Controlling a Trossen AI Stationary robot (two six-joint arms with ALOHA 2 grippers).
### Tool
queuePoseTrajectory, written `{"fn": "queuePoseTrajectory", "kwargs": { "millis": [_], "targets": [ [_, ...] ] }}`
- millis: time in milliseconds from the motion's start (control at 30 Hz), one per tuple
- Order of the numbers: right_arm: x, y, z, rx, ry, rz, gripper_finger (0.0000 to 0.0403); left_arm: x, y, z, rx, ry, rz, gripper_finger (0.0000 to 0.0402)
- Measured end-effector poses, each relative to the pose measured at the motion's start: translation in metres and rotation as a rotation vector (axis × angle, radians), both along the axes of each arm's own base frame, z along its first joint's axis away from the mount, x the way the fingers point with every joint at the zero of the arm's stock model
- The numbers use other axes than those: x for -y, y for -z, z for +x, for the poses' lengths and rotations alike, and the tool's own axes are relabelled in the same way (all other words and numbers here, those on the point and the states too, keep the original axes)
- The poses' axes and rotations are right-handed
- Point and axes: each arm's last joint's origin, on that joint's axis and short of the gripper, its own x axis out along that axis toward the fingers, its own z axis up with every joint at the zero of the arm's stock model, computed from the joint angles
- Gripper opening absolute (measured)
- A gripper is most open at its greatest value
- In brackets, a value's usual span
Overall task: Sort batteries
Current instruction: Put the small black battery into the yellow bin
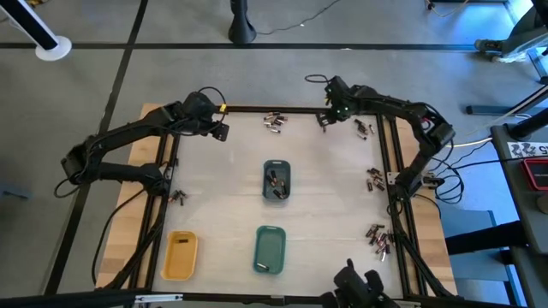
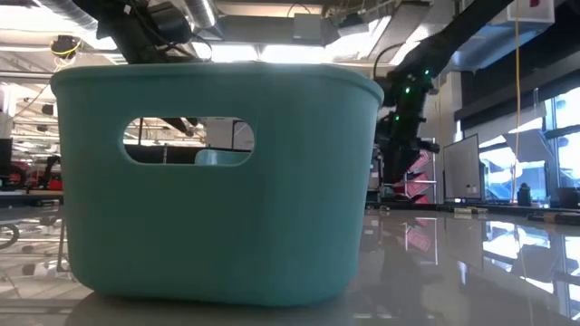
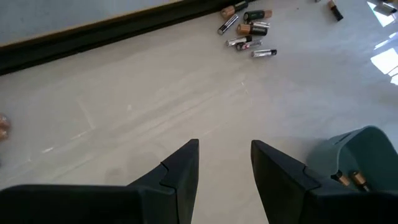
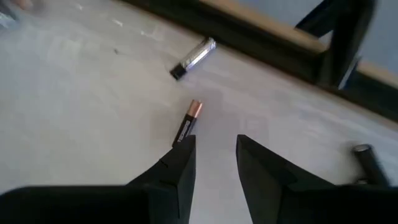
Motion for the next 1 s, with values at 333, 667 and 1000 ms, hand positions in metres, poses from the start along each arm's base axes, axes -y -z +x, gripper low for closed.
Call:
{"fn": "queuePoseTrajectory", "kwargs": {
  "millis": [333,667,1000],
  "targets": [
    [0.007,0.023,0.006,-0.021,0.014,0.037,0.0117,0.003,0.000,0.002,0.002,0.017,-0.011,0.0136],
    [-0.001,0.039,0.025,-0.026,-0.019,0.050,0.0117,0.003,0.000,0.002,0.004,0.012,-0.015,0.0136],
    [-0.001,0.061,0.027,-0.109,0.007,0.082,0.0113,0.003,0.001,0.002,0.000,0.012,-0.019,0.0136]
  ]
}}
